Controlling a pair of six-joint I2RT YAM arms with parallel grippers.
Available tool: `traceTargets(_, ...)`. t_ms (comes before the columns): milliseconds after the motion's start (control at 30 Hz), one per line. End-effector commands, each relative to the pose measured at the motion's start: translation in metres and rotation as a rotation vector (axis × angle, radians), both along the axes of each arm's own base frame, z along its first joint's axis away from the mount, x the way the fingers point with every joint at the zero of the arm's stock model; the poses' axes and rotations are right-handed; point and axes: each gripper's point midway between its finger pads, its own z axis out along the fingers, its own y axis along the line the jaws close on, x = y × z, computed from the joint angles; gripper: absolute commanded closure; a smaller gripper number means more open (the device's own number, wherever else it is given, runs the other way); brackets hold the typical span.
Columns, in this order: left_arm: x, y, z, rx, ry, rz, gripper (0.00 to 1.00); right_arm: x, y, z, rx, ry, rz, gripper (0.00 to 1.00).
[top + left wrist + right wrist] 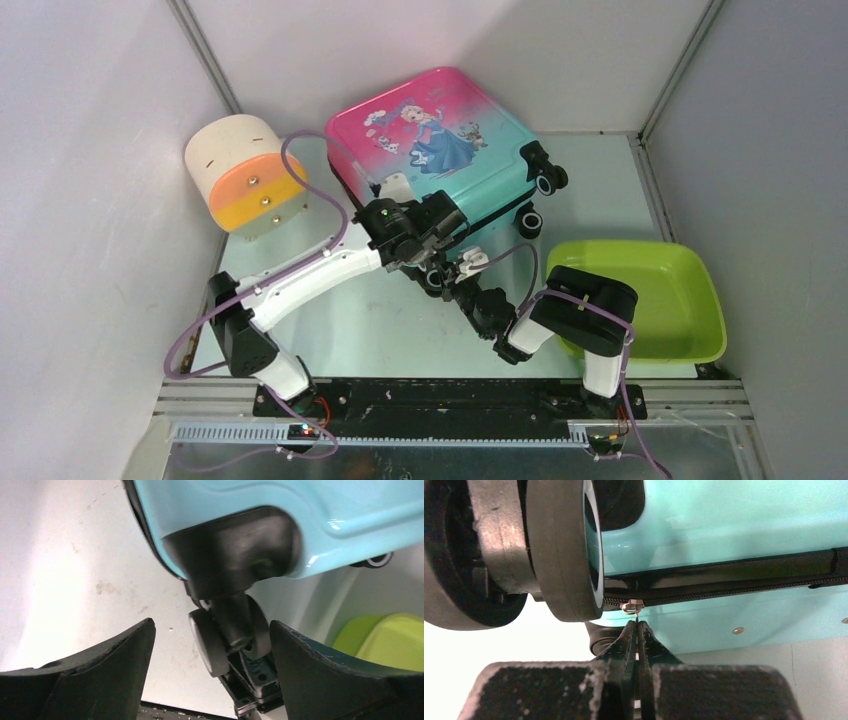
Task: Open, take out, and arrange the luggage
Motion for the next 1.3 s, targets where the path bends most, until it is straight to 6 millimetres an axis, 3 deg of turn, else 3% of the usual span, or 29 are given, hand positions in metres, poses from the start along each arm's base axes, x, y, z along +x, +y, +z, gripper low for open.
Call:
traceTargets(0,-0.008,0.026,-0.009,0.020,0.032,0.140,0.11,0.001,-0.007,0.011,0.033,-0.019,-0.027,1.00)
traceTargets(133,-0.006,0.024,-0.023,-0.025,0.048,0.152,0.14,0.001,-0.008,0.009,0.030,-0.014,-0.030,1.00)
traceTargets(467,0.006,0.020,-0.036,-0.015,0.040,0.109,0.19,0.000,-0.007,0.005,0.019,-0.011,-0.020,1.00)
traceTargets(533,0.007,0.025,-0.036,0.011,0.029,0.106,0.26,0.001,-0.007,0.006,0.017,-0.013,-0.021,1.00)
traceTargets(733,0.006,0.037,-0.029,0.055,0.000,0.093,0.60,0.003,-0.012,0.007,0.013,-0.018,-0.032,1.00)
traceTargets(833,0.005,0.044,-0.026,0.072,-0.010,0.084,0.78,0.006,-0.019,0.006,0.007,-0.018,-0.050,1.00)
traceTargets(967,-0.001,0.054,-0.025,0.105,-0.006,0.070,0.94,0.011,-0.032,0.009,-0.026,-0.039,-0.084,1.00)
traceTargets(1133,-0.010,0.070,-0.024,0.117,-0.026,0.052,1.00,0.017,-0.047,0.007,-0.035,-0.032,-0.124,1.00)
traceTargets(1267,-0.012,0.067,-0.016,0.058,-0.072,-0.008,1.00,0.020,-0.048,0.004,-0.040,-0.028,-0.113,1.00)
